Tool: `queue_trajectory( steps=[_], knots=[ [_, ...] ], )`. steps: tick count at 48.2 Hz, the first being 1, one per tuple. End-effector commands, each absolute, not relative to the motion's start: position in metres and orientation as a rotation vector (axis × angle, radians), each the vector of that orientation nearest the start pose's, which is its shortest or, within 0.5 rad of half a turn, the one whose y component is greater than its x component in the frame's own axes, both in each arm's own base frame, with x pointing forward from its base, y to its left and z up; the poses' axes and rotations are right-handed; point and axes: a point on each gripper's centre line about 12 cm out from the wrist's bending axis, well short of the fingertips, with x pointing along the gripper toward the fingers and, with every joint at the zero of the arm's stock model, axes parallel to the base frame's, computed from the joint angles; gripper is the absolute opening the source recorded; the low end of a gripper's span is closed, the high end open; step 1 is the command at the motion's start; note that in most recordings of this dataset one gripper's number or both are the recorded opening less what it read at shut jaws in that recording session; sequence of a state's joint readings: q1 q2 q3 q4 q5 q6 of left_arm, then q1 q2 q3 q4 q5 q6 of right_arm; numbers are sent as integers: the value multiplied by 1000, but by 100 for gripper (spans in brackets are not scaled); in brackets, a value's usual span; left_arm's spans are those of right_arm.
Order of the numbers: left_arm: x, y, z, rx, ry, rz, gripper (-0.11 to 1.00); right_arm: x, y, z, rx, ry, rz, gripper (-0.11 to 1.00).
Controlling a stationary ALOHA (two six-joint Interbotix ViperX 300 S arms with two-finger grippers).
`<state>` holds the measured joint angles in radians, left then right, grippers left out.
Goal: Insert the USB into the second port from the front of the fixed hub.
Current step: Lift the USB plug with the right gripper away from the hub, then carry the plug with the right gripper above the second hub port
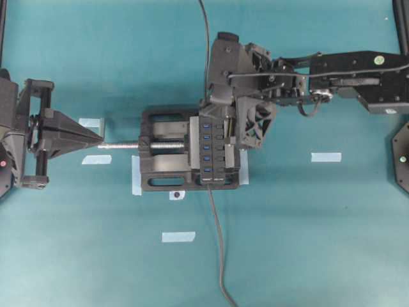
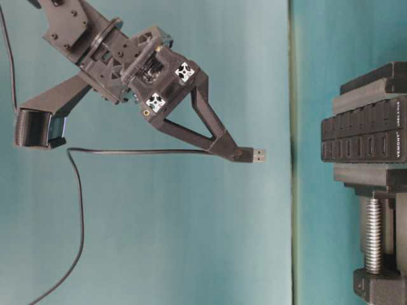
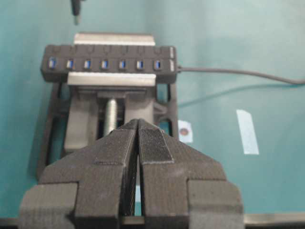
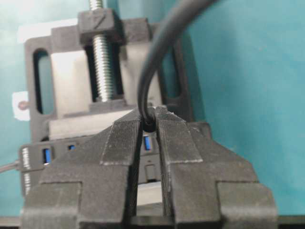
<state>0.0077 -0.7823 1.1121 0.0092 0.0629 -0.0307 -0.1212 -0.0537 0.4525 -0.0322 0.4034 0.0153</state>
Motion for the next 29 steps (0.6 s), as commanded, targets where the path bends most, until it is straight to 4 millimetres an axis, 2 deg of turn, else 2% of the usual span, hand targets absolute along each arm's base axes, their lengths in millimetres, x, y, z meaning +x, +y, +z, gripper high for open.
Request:
queue_trajectory(
  steps=[1, 29],
  knots=[
    [227, 1, 248, -24, 367, 11, 0, 398, -44, 244, 39, 759, -114, 6],
    [227, 1, 248, -22, 367, 11, 0, 395, -14, 217, 79, 779, -68, 6]
  ],
)
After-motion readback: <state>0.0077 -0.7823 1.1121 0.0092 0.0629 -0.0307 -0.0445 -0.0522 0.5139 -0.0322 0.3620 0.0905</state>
